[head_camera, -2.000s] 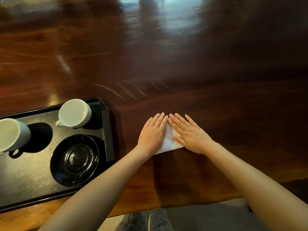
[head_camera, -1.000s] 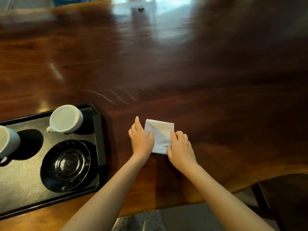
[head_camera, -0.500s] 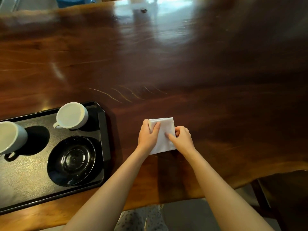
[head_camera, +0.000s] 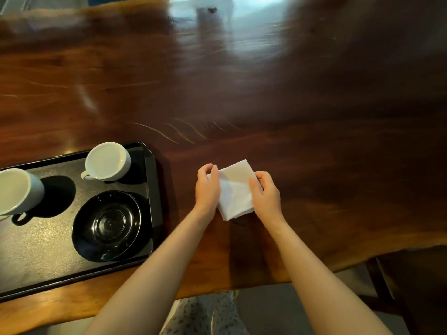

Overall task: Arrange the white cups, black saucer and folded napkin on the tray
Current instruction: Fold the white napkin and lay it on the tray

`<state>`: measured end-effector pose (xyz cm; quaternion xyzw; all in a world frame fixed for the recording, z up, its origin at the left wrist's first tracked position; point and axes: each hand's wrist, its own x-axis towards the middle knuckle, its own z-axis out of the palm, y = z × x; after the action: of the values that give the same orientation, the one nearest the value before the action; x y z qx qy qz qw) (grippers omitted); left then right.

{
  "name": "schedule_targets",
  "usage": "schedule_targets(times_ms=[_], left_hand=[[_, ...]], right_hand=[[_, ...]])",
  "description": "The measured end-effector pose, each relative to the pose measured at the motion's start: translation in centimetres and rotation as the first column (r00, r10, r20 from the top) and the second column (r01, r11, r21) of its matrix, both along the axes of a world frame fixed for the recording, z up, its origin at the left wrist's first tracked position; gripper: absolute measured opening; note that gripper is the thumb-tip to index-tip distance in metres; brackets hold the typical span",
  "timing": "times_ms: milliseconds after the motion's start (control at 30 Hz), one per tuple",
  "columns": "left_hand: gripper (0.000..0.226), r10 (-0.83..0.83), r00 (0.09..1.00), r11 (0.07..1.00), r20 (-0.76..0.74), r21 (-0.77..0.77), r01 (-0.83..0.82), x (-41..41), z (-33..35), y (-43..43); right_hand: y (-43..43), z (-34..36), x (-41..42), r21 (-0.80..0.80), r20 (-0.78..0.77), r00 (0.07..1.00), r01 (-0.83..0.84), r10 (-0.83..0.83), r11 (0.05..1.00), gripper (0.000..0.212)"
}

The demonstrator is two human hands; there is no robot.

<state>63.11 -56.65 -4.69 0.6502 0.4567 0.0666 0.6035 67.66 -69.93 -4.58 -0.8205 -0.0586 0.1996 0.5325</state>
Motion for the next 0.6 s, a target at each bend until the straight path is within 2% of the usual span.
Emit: schedule_targets(times_ms=[67, 133, 167, 200, 267, 333, 367, 433, 500, 600], left_hand=[[0.046, -0.26, 0.965, 0.965, -0.022, -0.038, 0.259, 0.3, 0.9, 2.2], [0.039, -0.527, 0.849, 0.846, -0.036, -0.119, 0.52, 0.3, 1.8, 3.3], [0.035, -0.587, 0.809, 0.804, -0.034, -0.136, 0.578, 0.3, 1.9, 3.3], [0.032, -0.586, 0.81, 0.805, -0.029, -0.13, 0.578, 0.3, 1.9, 3.1], [0.027, -0.48, 0.877, 0.875, -0.01, -0.068, 0.478, 0.3, 1.8, 2.3], [0.026, -0.314, 0.95, 0.95, -0.007, 0.0, 0.314, 0.2, 1.2, 1.4], [0.026, -0.237, 0.971, 0.971, -0.002, 0.037, 0.237, 0.0, 0.9, 1.0], [0.027, -0.152, 0.988, 0.985, 0.019, 0.086, 0.15, -0.4, 0.3, 0.3], [0.029, -0.129, 0.991, 0.988, 0.034, 0.095, 0.125, -0.7, -0.1, -0.3], [0.032, -0.124, 0.992, 0.99, 0.002, 0.074, 0.124, -1.0, -0.4, -1.0]], right_hand=[[-0.4, 0.3, 0.7, 0.022, -0.015, 0.996, -0.091, 0.091, 0.996, 0.005], [-0.7, 0.7, 1.3, 0.046, -0.017, 0.985, -0.171, 0.172, 0.984, 0.005], [-0.8, 0.8, 1.6, 0.057, -0.018, 0.985, -0.171, 0.172, 0.984, 0.005], [-0.7, 1.0, 1.7, 0.073, -0.024, 0.992, -0.125, 0.127, 0.989, 0.007], [-0.5, 1.0, 1.7, 0.107, -0.116, 0.989, 0.103, -0.091, 0.989, 0.017], [0.1, 1.1, 1.1, 0.118, -0.378, 0.892, 0.313, -0.249, 0.943, 0.032], [0.5, 1.1, 0.4, 0.123, -0.508, 0.827, 0.345, -0.24, 0.93, 0.036], [1.3, 0.9, -1.2, 0.122, -0.615, 0.765, 0.33, -0.189, 0.936, 0.035], [1.9, 0.7, -2.0, 0.043, -0.535, 0.806, 0.327, -0.255, 0.944, 0.031], [1.9, 0.5, -2.0, -0.113, -0.209, 0.925, 0.299, -0.317, 0.947, 0.029]])
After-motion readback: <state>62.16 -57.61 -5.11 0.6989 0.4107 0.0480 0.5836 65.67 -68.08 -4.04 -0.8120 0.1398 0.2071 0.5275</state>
